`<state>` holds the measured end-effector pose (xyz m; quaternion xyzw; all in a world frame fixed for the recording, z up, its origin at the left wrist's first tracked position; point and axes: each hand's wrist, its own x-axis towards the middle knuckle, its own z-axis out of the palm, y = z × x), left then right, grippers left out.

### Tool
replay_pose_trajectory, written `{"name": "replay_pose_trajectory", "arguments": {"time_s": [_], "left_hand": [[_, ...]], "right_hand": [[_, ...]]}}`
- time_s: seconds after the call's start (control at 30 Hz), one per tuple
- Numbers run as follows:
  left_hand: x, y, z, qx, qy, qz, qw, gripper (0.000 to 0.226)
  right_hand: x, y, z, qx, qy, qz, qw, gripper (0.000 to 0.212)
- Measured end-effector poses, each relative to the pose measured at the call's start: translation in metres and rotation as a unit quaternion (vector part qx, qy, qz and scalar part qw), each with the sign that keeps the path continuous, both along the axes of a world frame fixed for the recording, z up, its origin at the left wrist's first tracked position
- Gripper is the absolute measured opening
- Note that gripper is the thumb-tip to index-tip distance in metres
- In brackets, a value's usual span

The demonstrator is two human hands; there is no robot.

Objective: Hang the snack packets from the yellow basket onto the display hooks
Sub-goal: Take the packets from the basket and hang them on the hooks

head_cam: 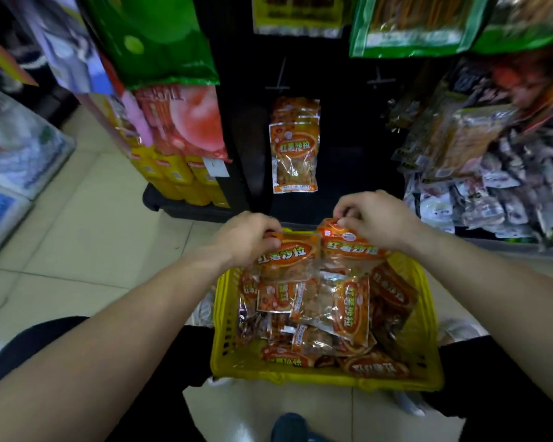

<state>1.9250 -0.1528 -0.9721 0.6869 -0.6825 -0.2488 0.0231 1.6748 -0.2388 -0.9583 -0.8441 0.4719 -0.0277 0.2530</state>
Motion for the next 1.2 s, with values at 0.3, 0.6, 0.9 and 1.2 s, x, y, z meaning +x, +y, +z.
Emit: {"name": "replay_pose_trajectory", "arguments": {"time_s": [0.3, 0.6, 0.9, 1.2], "left_hand": [[-0.008, 0.001, 0.060, -0.103, 0.089, 0.077, 0.988, 0.008], [-0.031, -0.020, 0.065, -0.135, 0.080, 0.002, 0.988, 0.012], [-0.011, -0.044, 0.056, -0.166, 0.038, 0.086, 0.982, 0.010], [-0.021, -0.048, 0.056, -0.127, 0.164, 0.053, 0.977, 0.007]], "right_hand": [[-0.028, 0.014, 0.070, -0.020, 0.005, 0.043, 0.999, 0.005], [-0.013, 0.002, 0.072, -0.098, -0.054, 0.104, 0.988, 0.005], [-0.013, -0.022, 0.070, -0.051, -0.036, 0.093, 0.994, 0.006], [-0.002, -0.026, 0.063, -0.038, -0.093, 0.081, 0.992, 0.006]]}}
